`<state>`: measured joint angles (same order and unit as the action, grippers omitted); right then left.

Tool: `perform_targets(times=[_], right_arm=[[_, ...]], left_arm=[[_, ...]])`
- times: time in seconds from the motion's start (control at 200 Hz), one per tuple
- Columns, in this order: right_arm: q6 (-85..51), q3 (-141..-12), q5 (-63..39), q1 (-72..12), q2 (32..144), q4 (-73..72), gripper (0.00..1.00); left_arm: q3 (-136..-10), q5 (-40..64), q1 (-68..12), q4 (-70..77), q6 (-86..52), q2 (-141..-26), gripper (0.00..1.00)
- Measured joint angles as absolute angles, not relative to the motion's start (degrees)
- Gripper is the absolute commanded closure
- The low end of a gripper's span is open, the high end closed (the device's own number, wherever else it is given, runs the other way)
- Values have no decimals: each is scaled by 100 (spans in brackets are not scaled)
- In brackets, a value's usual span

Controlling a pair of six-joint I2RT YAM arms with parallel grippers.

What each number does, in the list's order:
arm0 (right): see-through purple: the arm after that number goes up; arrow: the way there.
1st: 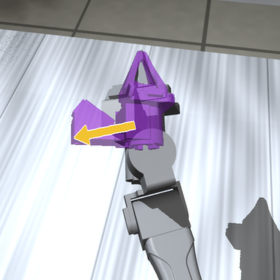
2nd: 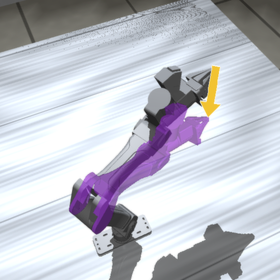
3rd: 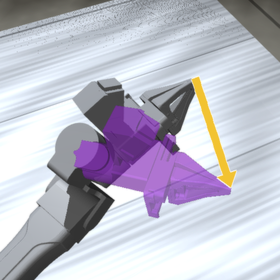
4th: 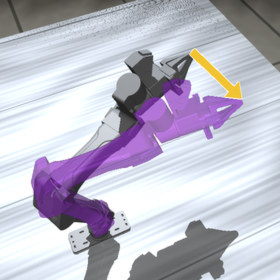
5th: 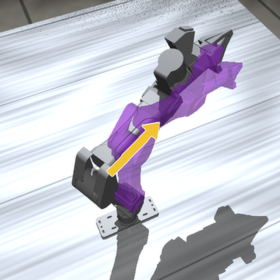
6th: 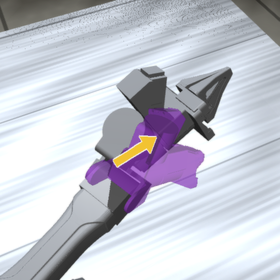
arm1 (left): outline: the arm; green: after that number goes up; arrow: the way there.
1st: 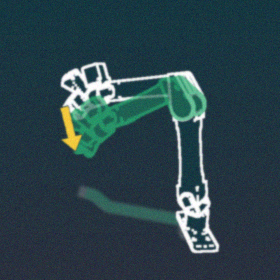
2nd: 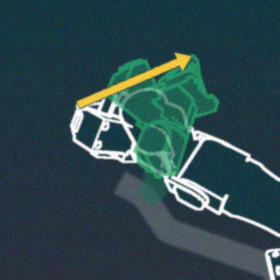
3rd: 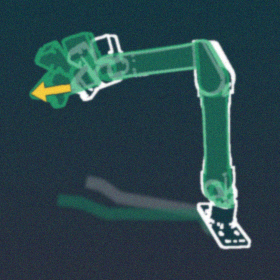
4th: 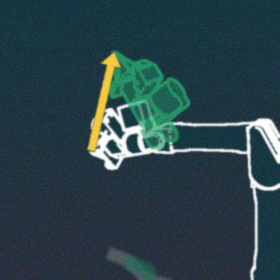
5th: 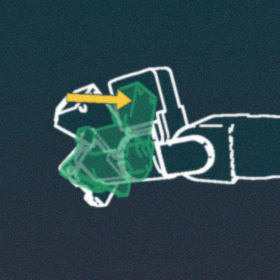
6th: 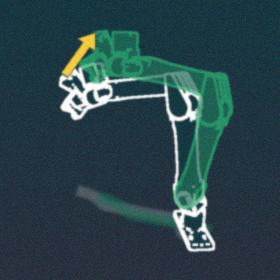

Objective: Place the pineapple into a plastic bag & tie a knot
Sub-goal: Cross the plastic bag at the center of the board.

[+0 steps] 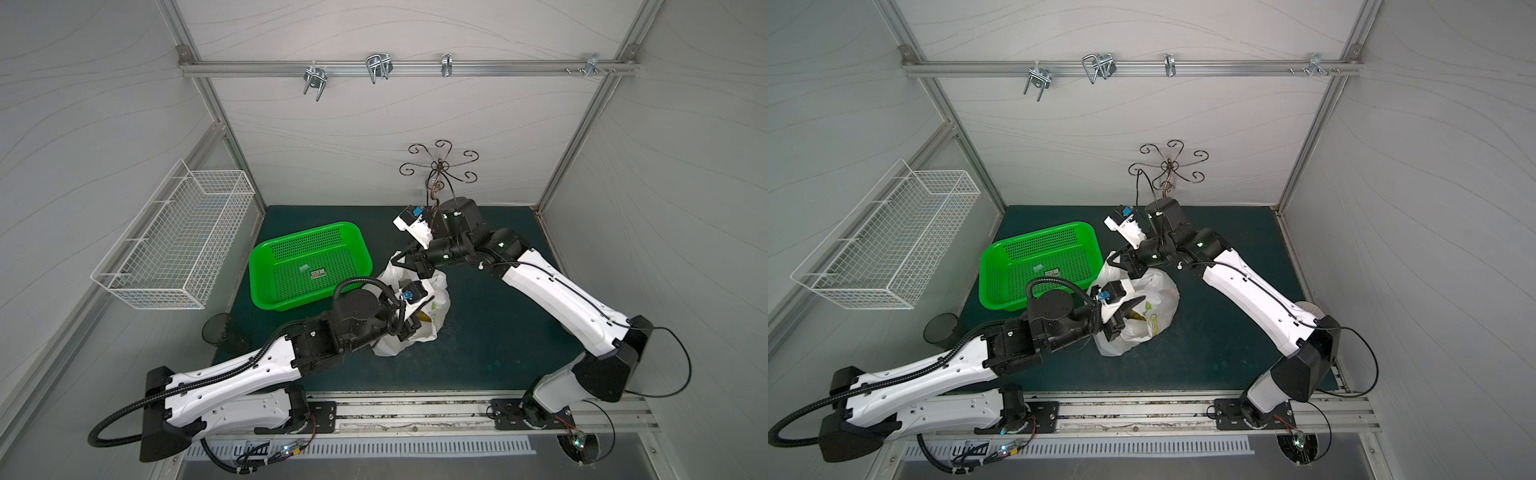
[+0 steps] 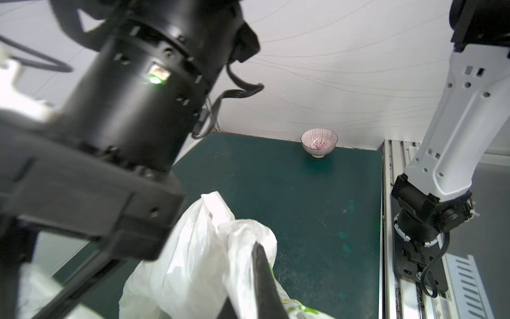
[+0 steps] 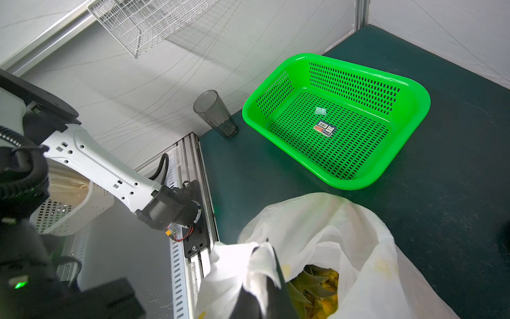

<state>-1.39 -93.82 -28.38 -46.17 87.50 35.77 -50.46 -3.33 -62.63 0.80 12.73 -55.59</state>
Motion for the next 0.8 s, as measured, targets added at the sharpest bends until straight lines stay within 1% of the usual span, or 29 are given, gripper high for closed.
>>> perform_targets(times=[0.355,0.555,0.8], right_arm=[[-30,-9334,-2805,-4617,8407,3754,100],[5,-9214,-2773,-4617,8296,3861,100],[54,-9153,-2670,-4617,8182,3916,100]], left_arm=[[-4639,1000,-5461,200,631,-5015,100],[-4429,1367,-5162,207,381,-4803,100],[-4195,1721,-4587,134,121,-4589,100]])
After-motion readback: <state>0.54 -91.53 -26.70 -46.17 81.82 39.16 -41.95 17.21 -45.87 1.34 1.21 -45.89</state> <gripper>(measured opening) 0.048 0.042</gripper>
